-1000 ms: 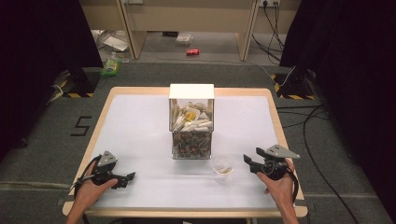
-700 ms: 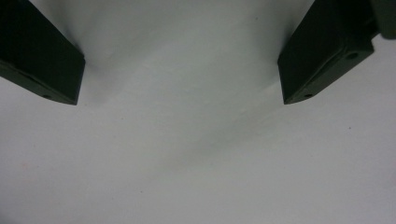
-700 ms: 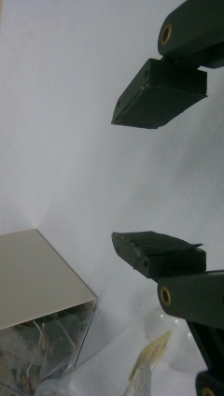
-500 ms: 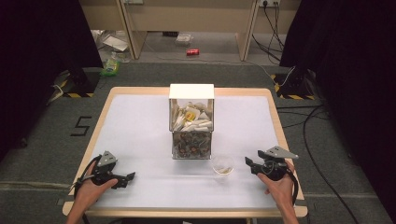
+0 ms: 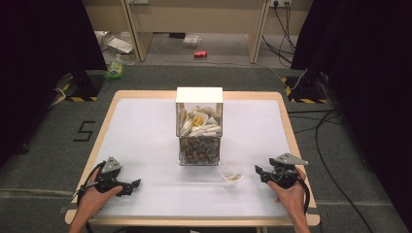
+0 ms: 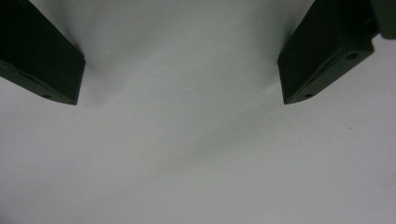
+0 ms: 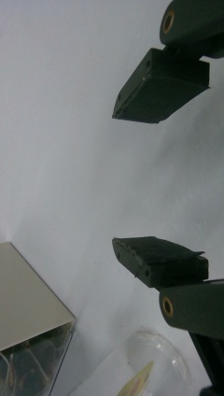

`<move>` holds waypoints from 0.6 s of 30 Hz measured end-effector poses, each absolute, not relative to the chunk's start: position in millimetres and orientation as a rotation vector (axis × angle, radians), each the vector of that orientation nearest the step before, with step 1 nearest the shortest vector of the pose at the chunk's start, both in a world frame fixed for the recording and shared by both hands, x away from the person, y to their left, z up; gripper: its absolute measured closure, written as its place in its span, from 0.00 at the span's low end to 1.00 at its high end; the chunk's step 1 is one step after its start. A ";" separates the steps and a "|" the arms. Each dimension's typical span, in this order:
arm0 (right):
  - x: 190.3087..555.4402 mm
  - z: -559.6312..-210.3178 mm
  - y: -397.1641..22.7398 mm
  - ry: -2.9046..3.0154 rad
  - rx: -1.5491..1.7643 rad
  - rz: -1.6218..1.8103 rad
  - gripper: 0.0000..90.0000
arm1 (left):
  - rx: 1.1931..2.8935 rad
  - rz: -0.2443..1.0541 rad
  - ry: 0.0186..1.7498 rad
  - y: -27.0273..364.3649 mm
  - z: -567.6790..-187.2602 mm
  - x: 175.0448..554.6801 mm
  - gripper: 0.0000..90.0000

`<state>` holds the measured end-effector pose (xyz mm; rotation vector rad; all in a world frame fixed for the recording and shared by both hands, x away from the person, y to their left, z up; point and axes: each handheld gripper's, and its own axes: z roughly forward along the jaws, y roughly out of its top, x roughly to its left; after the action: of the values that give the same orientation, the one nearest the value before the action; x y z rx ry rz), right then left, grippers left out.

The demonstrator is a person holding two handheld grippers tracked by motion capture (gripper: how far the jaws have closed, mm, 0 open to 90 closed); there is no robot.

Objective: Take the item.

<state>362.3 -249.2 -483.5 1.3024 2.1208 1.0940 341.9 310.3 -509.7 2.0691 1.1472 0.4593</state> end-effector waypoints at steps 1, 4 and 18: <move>362.8 -484.4 -249.3 2.120 1.303 1.088 0.34 | 2.069 0.460 1.147 310.3 -509.7 341.9 0.00; 364.1 -487.7 -249.6 2.135 1.329 1.067 0.29 | 2.070 0.459 1.147 310.3 -509.7 341.9 0.00; 367.1 -497.6 -244.9 2.194 1.337 0.984 0.16 | 2.068 0.460 1.148 310.2 -509.7 341.9 0.00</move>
<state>367.1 -244.9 -497.6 1.3374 2.1945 0.9837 341.9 310.2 -509.7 2.0683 1.1475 0.4596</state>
